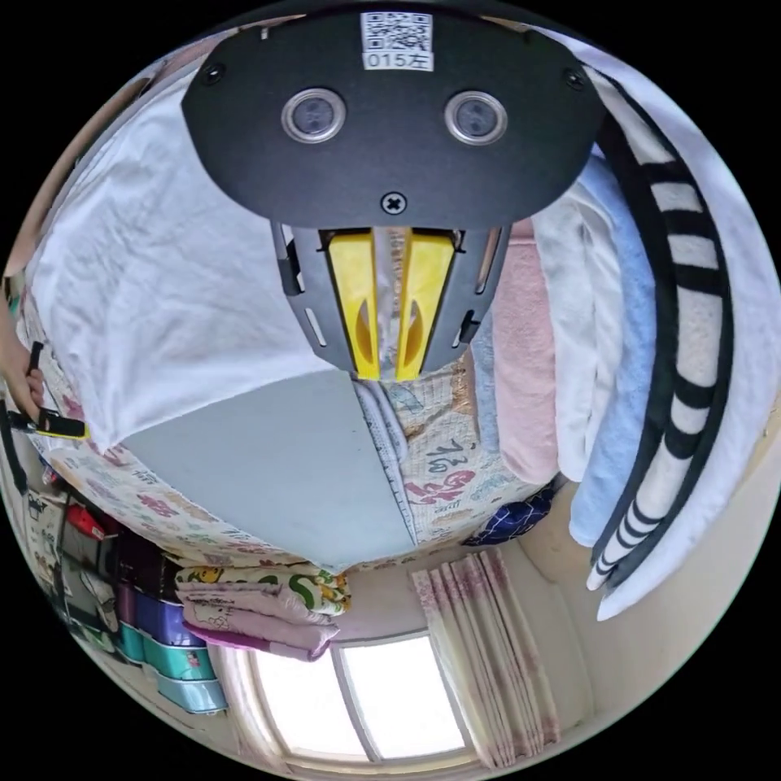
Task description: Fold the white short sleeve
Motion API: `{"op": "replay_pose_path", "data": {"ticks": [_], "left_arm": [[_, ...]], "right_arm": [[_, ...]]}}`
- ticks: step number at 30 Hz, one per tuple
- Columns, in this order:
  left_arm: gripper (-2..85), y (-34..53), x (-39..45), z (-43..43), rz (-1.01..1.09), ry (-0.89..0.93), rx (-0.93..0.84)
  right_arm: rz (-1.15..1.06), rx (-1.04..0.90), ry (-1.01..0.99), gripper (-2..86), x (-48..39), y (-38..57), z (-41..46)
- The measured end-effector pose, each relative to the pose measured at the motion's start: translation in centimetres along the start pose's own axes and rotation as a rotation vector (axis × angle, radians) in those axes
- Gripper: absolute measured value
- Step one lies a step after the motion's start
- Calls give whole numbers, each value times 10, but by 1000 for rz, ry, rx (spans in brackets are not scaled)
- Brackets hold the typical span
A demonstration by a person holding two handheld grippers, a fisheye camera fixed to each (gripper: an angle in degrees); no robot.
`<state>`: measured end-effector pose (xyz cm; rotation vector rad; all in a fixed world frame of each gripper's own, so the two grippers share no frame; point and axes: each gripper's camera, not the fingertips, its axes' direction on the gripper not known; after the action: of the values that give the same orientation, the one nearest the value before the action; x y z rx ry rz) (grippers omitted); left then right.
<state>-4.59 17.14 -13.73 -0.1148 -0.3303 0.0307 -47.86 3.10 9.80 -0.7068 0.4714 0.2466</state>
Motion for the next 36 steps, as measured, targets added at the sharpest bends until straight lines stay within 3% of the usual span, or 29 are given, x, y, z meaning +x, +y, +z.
{"op": "replay_pose_path", "data": {"ticks": [3, 7, 9, 13, 18, 22, 26, 29, 36], "left_arm": [[57, 20, -3, -26, 49, 317, 7], [61, 71, 3, -66, 110, 519, 7], [61, 114, -9, -84, 46, 584, 21], [63, 180, -51, -86, -188, 563, 3], [71, 268, -107, -57, -507, 397, -68], [75, 294, -113, -30, -549, 511, -121], [80, 316, -118, 6, -627, 557, -137], [84, 332, -127, 21, -710, 605, -109], [93, 341, -131, 30, -693, 608, -123]], "right_arm": [[-13, 57, -133, 75, 27, 11, -65], [61, 6, -309, 81, 68, 44, -125], [111, 3, -373, 82, 91, 76, -154], [177, -5, -415, 85, 117, 116, -182], [343, 42, -372, 70, 161, 120, -206], [491, -4, -474, 32, 199, 115, -191], [445, -31, -433, 48, 209, 93, -194], [412, -88, -546, 67, 212, 75, -187], [432, -64, -598, 107, 226, 52, -198]]}}
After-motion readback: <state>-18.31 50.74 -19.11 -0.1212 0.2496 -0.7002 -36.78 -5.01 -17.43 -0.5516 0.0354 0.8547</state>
